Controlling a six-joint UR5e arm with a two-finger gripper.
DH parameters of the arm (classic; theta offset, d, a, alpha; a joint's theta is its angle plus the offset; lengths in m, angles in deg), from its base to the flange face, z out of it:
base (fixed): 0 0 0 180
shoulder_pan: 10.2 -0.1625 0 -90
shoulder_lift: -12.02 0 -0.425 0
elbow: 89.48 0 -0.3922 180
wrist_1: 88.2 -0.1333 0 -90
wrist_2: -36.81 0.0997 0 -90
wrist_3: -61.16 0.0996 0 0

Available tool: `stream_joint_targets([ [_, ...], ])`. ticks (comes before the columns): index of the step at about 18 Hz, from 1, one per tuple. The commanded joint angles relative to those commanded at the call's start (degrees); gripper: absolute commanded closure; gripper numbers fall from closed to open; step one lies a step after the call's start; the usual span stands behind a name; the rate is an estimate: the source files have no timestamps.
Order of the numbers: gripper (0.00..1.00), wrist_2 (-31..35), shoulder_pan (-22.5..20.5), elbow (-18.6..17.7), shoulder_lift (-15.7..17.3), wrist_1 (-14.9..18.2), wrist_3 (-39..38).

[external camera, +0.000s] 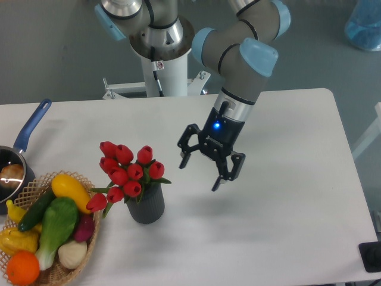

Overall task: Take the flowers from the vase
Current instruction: 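Lower the gripper around the tulip stems and close it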

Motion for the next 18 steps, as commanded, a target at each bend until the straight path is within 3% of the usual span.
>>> stream_joint_targets([
  [16,0.0,-7.22,4.66,-1.41,-3.43,-0.09,0.43],
  [18,0.1,-8.27,4.57,-1.41,-3.43,-0.18,0.35],
])
